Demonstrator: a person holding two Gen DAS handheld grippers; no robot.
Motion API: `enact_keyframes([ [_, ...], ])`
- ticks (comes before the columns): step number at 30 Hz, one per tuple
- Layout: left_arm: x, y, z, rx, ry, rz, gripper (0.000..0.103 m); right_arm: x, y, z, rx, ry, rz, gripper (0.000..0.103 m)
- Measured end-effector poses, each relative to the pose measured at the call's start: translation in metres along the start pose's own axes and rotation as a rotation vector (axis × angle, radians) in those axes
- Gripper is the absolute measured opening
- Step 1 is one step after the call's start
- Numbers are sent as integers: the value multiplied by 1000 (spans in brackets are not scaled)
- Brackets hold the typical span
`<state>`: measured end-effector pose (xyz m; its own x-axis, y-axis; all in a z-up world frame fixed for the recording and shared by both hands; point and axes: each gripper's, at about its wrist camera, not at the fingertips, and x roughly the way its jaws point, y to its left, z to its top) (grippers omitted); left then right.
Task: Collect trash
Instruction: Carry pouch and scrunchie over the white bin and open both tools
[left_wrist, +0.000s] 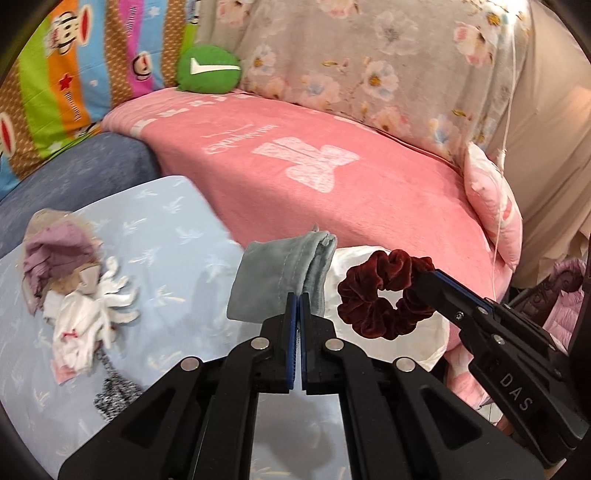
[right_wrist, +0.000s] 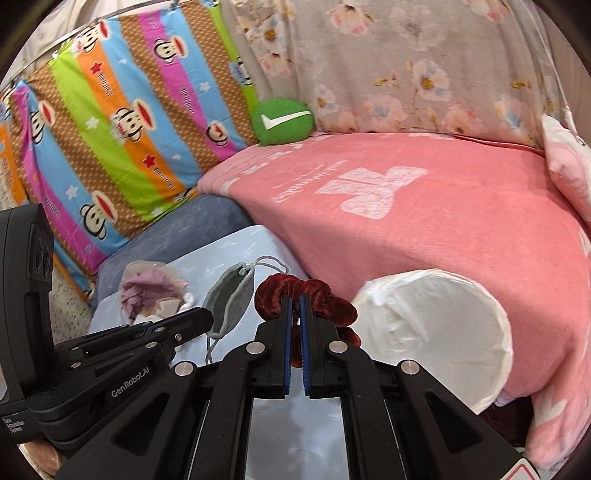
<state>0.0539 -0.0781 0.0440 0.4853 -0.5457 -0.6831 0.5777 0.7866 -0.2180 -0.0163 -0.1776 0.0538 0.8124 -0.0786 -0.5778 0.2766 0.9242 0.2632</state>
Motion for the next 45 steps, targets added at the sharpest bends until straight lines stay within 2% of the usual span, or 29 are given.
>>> enact_keyframes([
  [10,42,-59,7,97,63,-89,2,-2,-64,2,90,-5,-82,4],
  [15,54,-68,9,99,83,-126,2,-2,-84,1,118,-1,-110,4],
  [18,59,-71,9,93,93,-130,2,1,-91,1,126,5,-120,9],
  [21,63,-71,8,91,103,-100,3,1,-95,2,129,-1,-135,12],
  [23,66,-68,8,83,117,-81,9,1,-95,2,132,-3,-140,19],
  [25,66,-64,7,68,119,-58,29,1,-94,1,128,-2,-141,21],
  [28,61,-58,5,57,97,-29,45,2,-91,1,122,0,-137,21],
  [45,42,-23,-6,3,71,43,45,7,-49,-5,47,31,-85,28],
])
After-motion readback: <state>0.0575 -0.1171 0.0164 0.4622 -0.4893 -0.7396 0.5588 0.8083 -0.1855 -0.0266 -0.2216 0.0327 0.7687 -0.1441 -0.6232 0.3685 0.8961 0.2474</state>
